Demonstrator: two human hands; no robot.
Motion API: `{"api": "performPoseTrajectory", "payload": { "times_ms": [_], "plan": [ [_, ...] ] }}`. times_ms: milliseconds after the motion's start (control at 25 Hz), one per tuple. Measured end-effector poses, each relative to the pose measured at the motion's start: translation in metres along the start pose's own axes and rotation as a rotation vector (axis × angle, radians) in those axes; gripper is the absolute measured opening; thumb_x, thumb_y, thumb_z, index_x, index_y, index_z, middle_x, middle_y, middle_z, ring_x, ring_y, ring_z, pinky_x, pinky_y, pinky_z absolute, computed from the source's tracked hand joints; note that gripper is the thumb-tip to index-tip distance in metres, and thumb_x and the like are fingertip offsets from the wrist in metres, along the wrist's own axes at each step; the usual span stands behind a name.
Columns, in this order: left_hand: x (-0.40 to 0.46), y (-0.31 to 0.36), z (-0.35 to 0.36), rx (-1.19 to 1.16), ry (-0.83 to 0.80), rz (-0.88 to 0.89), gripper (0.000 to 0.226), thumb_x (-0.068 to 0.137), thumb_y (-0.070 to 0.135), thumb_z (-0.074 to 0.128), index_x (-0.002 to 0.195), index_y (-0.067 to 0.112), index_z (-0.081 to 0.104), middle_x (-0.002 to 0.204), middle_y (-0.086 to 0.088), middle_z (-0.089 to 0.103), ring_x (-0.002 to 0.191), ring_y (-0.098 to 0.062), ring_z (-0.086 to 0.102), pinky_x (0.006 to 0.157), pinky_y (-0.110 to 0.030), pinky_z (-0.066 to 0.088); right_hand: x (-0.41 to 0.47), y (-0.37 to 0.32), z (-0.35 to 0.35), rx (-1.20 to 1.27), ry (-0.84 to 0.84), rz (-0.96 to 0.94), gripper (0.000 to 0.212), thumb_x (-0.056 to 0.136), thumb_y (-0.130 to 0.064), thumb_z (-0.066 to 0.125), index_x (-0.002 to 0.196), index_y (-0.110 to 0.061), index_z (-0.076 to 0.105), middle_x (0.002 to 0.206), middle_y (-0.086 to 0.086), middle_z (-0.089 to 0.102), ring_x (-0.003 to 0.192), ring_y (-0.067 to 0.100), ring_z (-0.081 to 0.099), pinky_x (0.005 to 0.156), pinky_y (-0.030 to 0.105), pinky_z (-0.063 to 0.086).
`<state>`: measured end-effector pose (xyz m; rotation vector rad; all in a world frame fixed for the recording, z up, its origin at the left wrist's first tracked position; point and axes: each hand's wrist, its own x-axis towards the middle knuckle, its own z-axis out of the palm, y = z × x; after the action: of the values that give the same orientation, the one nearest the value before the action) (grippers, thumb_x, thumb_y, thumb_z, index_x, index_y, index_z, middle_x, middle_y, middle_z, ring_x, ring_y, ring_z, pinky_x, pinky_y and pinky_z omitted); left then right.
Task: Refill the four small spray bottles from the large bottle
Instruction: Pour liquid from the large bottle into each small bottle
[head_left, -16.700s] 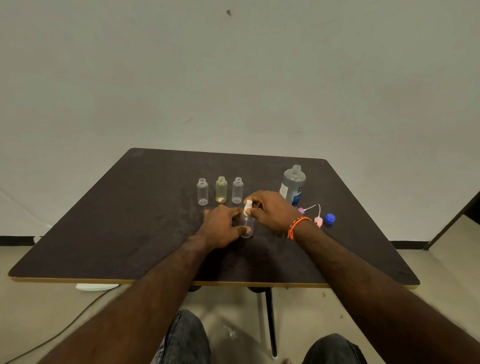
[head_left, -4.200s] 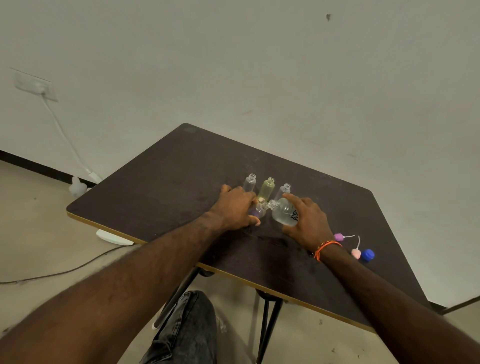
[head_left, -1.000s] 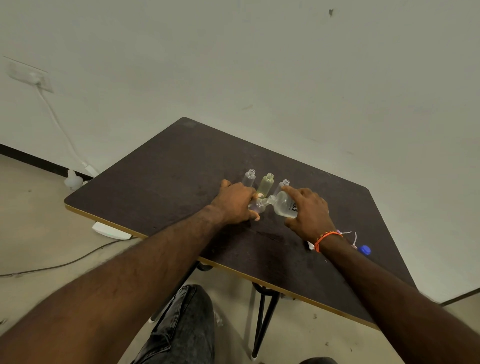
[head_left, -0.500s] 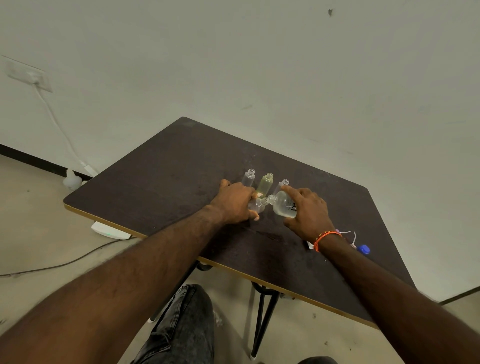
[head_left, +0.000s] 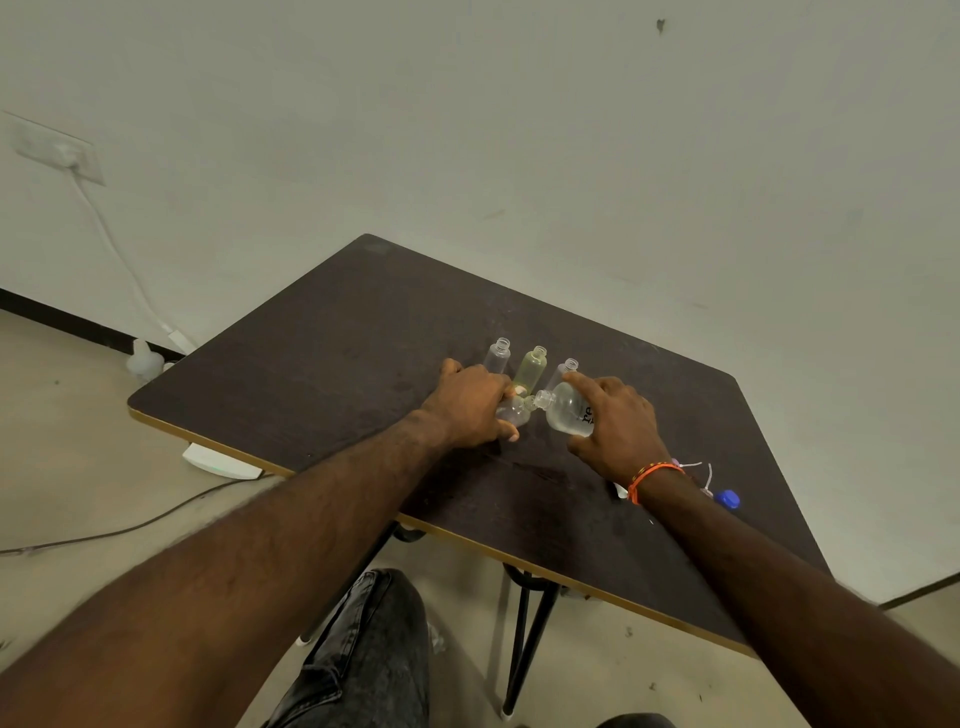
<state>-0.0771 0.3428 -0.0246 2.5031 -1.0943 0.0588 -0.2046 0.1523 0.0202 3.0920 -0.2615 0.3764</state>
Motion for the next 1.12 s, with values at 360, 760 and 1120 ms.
{"api": "performPoseTrajectory", "payload": {
  "times_ms": [360, 760, 1120],
  "plan": [
    [0.0004, 0.0005, 0.0002, -0.006, -0.006, -0.008, 0.053, 0.081, 0.060, 0.077, 0.120, 0.027, 0.065, 0.109, 0.008, 0.068, 0.109, -0.015, 0.059, 0.108, -0.046, 0.028, -0.0006, -0.0010, -0.0010, 0.009, -0.005, 0.012, 0.085, 0.072, -0.032, 0.080, 0.146, -0.035, 0.039, 0.129, 0.004, 0.057, 0.118, 0.026, 0.051, 0.102, 0.045, 0.040],
    [0.0015, -0.0012, 0.0015, -0.007, -0.007, -0.004, 0.050, 0.081, 0.061, 0.077, 0.117, 0.027, 0.065, 0.106, 0.008, 0.068, 0.107, -0.015, 0.059, 0.107, -0.046, 0.028, -0.0022, -0.0035, -0.0025, 0.033, -0.016, 0.026, 0.085, 0.072, -0.033, 0.080, 0.147, -0.034, 0.039, 0.131, 0.007, 0.056, 0.118, 0.028, 0.052, 0.100, 0.045, 0.042],
    [0.0019, -0.0023, 0.0033, -0.018, 0.004, 0.002, 0.050, 0.080, 0.061, 0.078, 0.116, 0.028, 0.066, 0.105, 0.009, 0.068, 0.106, -0.014, 0.059, 0.105, -0.045, 0.028, -0.0013, -0.0043, -0.0029, 0.040, -0.022, 0.031, 0.084, 0.071, -0.034, 0.081, 0.146, -0.034, 0.041, 0.130, 0.007, 0.057, 0.118, 0.029, 0.052, 0.101, 0.048, 0.044]
  ]
}}
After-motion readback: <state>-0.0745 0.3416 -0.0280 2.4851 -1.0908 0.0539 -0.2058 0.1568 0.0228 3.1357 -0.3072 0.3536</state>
